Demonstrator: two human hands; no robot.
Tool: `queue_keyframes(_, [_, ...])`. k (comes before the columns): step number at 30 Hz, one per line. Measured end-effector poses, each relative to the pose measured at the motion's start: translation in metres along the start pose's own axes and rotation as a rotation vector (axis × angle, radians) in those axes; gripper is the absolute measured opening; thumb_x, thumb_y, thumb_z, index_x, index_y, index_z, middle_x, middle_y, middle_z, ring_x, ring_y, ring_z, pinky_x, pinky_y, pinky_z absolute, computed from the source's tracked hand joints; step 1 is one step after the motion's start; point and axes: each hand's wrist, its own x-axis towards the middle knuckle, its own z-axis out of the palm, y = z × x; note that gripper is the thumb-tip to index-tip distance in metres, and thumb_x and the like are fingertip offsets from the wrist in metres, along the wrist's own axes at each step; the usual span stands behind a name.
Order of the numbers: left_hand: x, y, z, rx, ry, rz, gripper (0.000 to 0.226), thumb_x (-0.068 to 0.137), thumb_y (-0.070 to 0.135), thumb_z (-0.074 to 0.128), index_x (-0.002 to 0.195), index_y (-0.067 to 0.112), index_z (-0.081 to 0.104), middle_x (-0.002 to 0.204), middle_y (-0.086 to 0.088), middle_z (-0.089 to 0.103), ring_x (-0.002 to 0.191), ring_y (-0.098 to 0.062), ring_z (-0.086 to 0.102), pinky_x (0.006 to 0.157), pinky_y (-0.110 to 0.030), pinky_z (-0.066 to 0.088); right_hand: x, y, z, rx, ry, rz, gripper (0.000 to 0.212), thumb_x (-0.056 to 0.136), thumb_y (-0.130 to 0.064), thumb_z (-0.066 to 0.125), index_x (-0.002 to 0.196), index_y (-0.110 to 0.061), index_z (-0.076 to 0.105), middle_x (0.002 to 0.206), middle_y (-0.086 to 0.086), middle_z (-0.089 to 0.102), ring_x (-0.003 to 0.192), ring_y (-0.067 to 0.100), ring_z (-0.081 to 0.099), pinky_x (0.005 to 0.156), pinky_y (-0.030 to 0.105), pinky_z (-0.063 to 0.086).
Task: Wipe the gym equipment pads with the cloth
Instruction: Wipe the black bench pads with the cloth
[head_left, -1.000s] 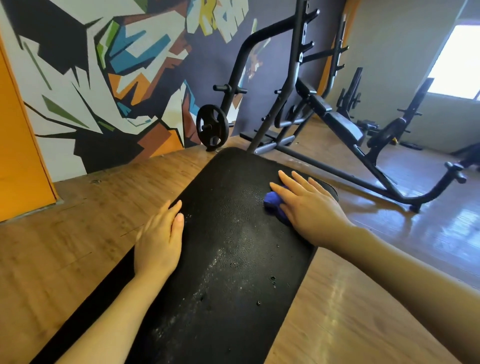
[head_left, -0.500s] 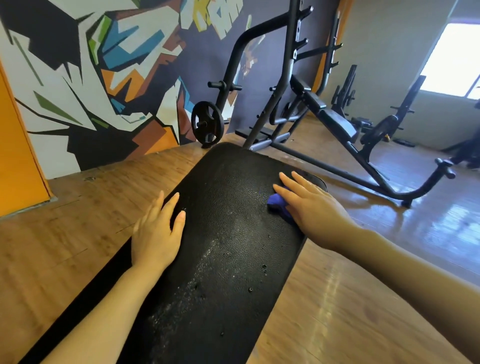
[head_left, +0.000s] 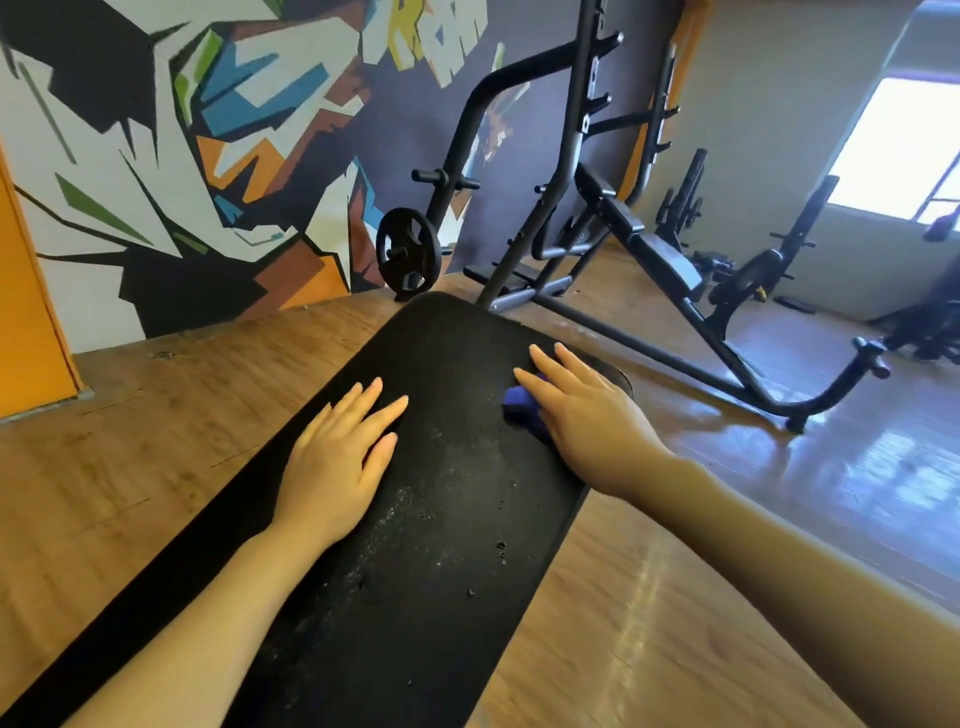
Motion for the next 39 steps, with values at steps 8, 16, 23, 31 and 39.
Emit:
queue_keyframes(8, [0.000, -0.001, 0.002, 0.020, -0.005, 0.019, 0.055, 0.096, 0.050, 0.018, 0.145, 0.036, 0.039, 0.156, 0.007, 0.028, 0.145, -0.010, 0.017, 0.117, -0.033, 0.013, 0.049, 0.006, -0.001, -0.031, 0.037, -0.004, 0.048, 0.103, -0.034, 0.029, 0.151, -0.030, 0.021, 0.161, 0.003, 0.011, 0.148, 0.028, 0.006, 0.118, 0.040, 0.010])
queue_keyframes(16, [-0.001, -0.001, -0.002, 0.024, -0.002, 0.017, 0.056, 0.095, 0.053, 0.018, 0.144, 0.037, 0.039, 0.156, 0.006, 0.030, 0.145, -0.009, 0.018, 0.116, -0.029, 0.010, 0.013, -0.003, 0.004, 0.010, 0.015, -0.064, 0.051, 0.102, -0.026, 0.036, 0.151, -0.029, 0.022, 0.161, 0.002, 0.010, 0.148, 0.026, 0.005, 0.119, 0.039, 0.013])
queue_keyframes(23, [-0.001, -0.002, 0.002, 0.027, 0.011, 0.025, 0.055, 0.095, 0.052, 0.020, 0.143, 0.037, 0.041, 0.155, 0.006, 0.030, 0.144, -0.009, 0.018, 0.115, -0.029, 0.010, 0.035, 0.004, 0.001, -0.059, -0.016, -0.029, 0.049, 0.102, -0.042, 0.025, 0.149, -0.043, 0.015, 0.161, -0.003, 0.005, 0.148, 0.026, -0.001, 0.119, 0.050, 0.005])
queue_keyframes(31, [-0.001, -0.003, 0.000, 0.002, 0.016, 0.014, 0.054, 0.095, 0.054, 0.021, 0.142, 0.038, 0.043, 0.155, 0.006, 0.033, 0.144, -0.009, 0.021, 0.115, -0.027, 0.009, 0.065, 0.011, -0.002, 0.030, 0.024, 0.026, 0.048, 0.102, -0.029, 0.034, 0.150, -0.030, 0.026, 0.160, 0.007, 0.011, 0.147, 0.029, 0.007, 0.118, 0.045, 0.016])
queue_keyframes(39, [-0.002, 0.000, 0.001, 0.009, 0.016, 0.014, 0.057, 0.094, 0.053, 0.019, 0.142, 0.035, 0.045, 0.155, 0.003, 0.033, 0.145, -0.014, 0.024, 0.116, -0.031, 0.011, -0.005, 0.026, -0.010, 0.061, -0.047, -0.016, 0.051, 0.101, -0.028, 0.036, 0.151, -0.031, 0.024, 0.161, -0.001, 0.009, 0.148, 0.023, 0.001, 0.120, 0.040, 0.009])
